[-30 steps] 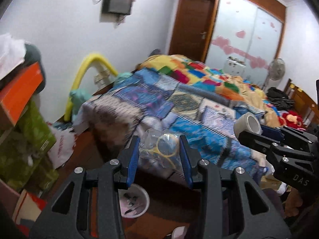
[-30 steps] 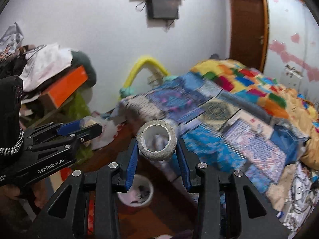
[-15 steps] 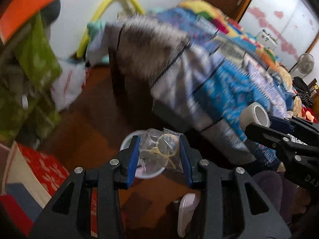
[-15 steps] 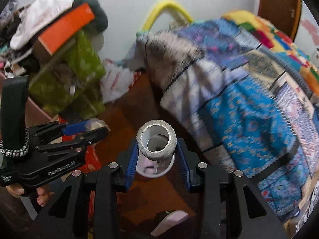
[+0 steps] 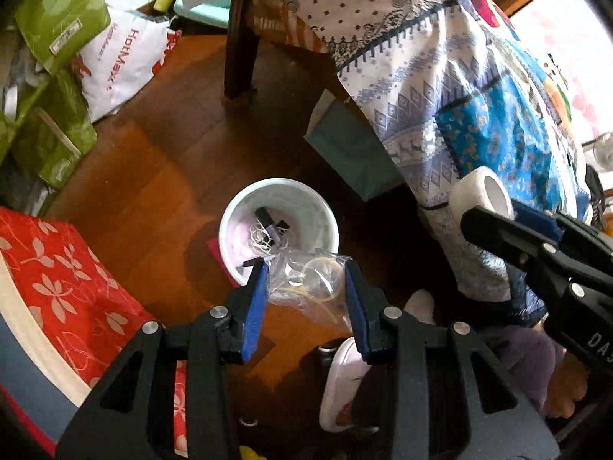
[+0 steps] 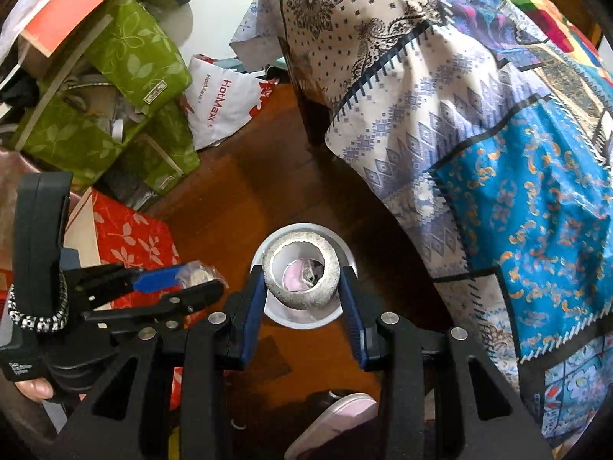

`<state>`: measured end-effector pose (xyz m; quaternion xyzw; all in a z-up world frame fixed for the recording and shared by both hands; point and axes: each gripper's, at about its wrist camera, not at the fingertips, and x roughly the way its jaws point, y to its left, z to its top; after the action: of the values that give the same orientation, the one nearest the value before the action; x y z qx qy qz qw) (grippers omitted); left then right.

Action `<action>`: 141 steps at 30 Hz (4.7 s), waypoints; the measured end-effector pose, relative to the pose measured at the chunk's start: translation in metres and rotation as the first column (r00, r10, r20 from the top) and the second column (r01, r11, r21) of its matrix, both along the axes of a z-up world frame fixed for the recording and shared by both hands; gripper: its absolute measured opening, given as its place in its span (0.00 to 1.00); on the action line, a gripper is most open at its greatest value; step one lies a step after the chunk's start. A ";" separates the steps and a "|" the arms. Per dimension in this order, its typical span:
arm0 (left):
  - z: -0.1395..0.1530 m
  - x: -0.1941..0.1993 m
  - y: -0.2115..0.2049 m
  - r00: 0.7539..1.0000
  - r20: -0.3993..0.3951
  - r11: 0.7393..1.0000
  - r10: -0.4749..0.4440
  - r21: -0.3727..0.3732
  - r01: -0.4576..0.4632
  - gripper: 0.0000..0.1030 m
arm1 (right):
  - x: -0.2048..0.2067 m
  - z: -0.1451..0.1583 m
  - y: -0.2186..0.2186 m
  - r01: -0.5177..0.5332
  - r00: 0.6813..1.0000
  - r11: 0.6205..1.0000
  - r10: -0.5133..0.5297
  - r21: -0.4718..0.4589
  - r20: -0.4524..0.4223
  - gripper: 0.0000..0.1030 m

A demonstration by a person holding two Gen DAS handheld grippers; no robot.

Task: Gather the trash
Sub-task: 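Open the left tool over the bin while the right tool releases the tape roll, then move both empty tools back over the items on the quilt, then grasp the toothpaste tube with the left tool while the right tool grasps the clear pen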

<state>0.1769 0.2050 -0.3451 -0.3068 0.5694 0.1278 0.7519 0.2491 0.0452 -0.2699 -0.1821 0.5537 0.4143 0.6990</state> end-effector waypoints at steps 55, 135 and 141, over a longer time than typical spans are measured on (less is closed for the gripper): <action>0.319 0.028 -0.200 0.762 0.578 0.894 -0.293 0.447 0.005 0.55 | -0.003 0.251 -0.298 0.217 0.722 0.843 -0.477 0.492 0.500 0.60; 0.152 0.451 -0.389 0.665 0.339 0.744 -0.665 0.378 0.551 0.26 | 0.320 0.091 -0.407 0.600 0.706 0.776 -0.629 0.197 0.325 0.08; 0.202 0.409 -0.384 0.643 0.391 0.751 -0.658 0.405 0.522 0.26 | 0.286 0.142 -0.403 0.580 0.687 0.768 -0.640 0.272 0.345 0.08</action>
<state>0.5858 -0.1791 -0.1428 -0.0254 0.3960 -0.1406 0.9071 0.5350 -0.3577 -0.1281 -0.0217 0.3886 0.1467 0.9094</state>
